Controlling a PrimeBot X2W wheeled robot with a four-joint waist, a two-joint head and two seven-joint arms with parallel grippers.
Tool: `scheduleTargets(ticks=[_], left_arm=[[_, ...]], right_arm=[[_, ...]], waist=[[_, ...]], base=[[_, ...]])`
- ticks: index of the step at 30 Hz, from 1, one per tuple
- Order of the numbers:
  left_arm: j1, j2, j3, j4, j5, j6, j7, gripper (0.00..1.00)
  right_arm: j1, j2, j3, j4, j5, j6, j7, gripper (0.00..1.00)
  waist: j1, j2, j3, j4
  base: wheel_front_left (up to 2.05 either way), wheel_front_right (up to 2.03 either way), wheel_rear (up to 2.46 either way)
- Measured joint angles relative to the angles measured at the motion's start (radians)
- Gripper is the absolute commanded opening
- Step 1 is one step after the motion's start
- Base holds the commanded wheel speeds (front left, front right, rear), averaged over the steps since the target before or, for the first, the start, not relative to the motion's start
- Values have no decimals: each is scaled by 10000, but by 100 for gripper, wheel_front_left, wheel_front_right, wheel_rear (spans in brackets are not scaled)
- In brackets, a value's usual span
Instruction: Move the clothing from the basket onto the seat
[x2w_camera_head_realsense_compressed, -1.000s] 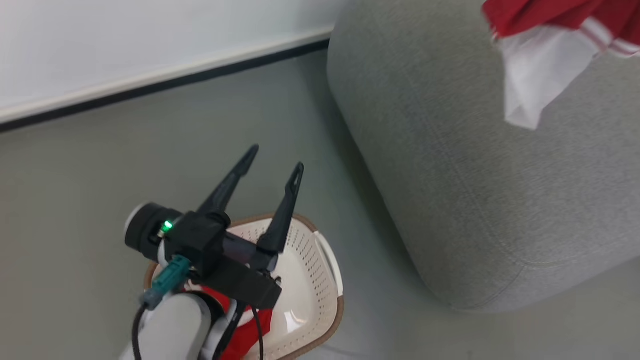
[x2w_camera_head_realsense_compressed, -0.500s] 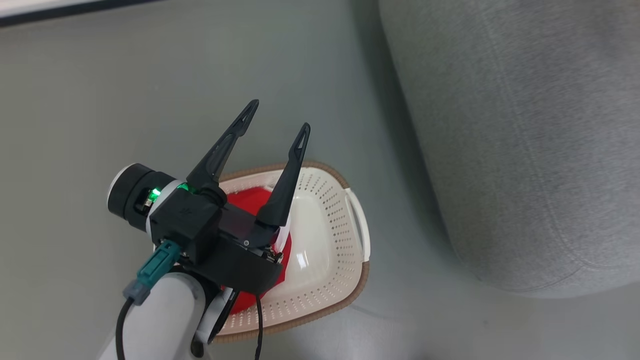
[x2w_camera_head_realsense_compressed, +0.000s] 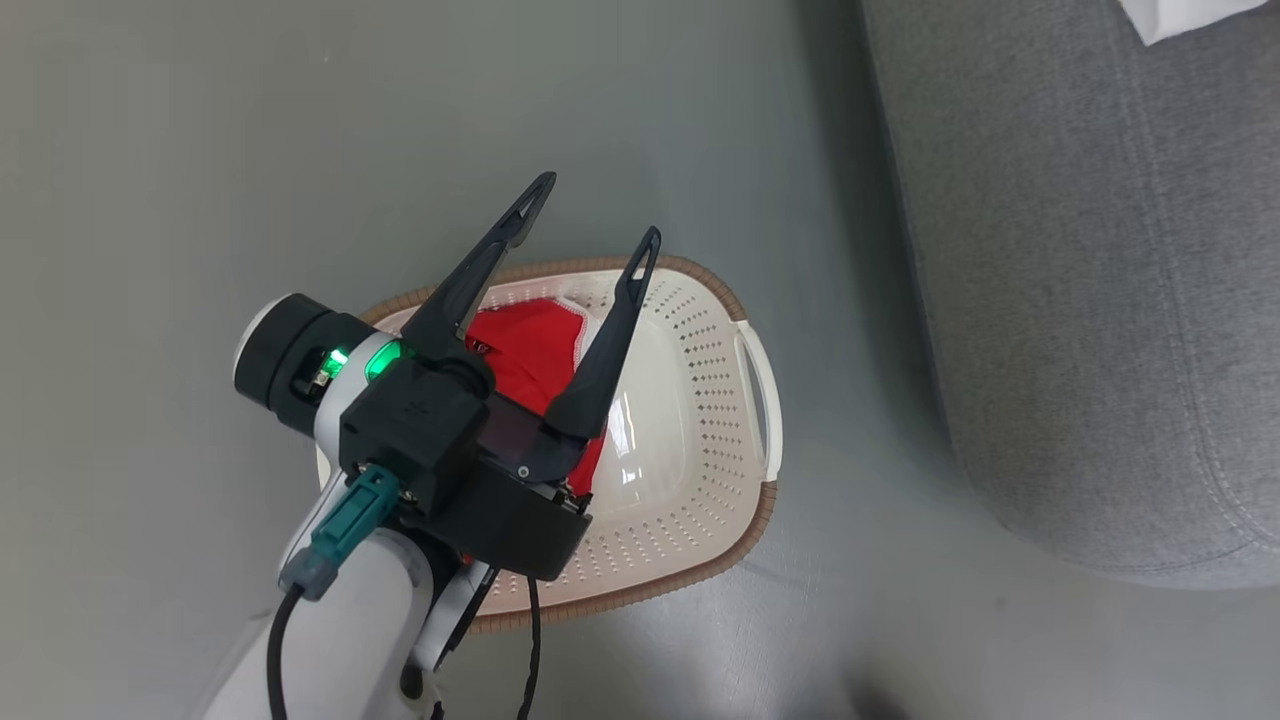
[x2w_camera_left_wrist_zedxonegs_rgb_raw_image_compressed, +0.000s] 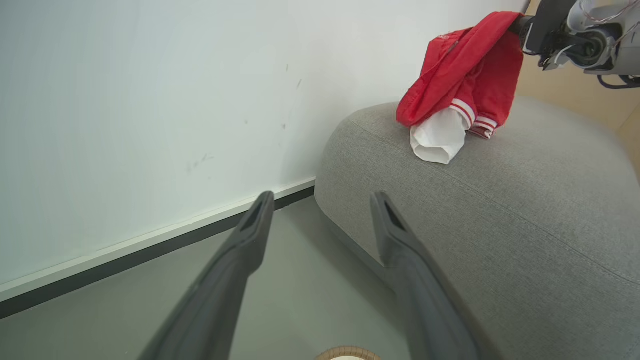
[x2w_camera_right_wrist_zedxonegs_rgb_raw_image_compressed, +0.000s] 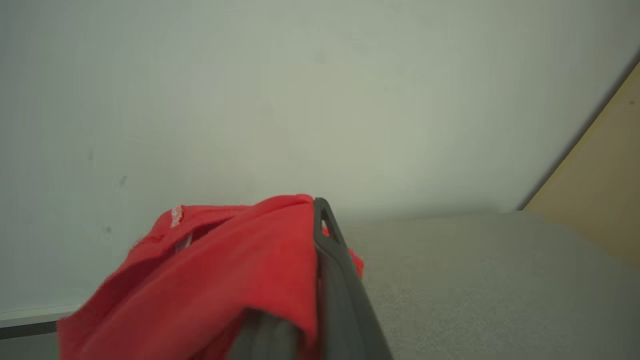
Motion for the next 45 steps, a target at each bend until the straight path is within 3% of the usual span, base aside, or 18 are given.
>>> scheduleTargets(ticks=[16,17,18,19,20,31,45], left_arm=[[-101,25,63,184,15,2,-12,100],[-101,27,67,213,15,2,-19,100],[-101,27,71,255,15,2,-21,100],[-101,27,71,301,15,2,-56,100],[-102,25,73,345,15,2,-92,100],[-94,21,211,993,-105,0,-420,100],[584,-67,594,2146,-700,2,-1168,100]], right_arm=[[790,961,337,1758,69,107,-161,2],[793,1009,345,1795,69,107,-165,25],[793,1058,353,1831,69,107,-174,38],[804,1116,370,1894,69,111,-178,65],[816,1174,395,1964,69,151,-194,100],[1024,1768,616,2314,52,522,-332,100],[2174,2368,1185,2445,-318,913,-353,100]], waist=[[-1,0,335,59],[-1,0,327,36],[-1,0,317,10],[-1,0,299,-15],[-1,0,277,-41],[-2,-2,-233,-419],[-4,-2,-1733,-765]], base=[[0,0,0],[0,0,0],[0,0,0],[0,0,0],[0,0,0],[0,0,0],[0,0,0]])
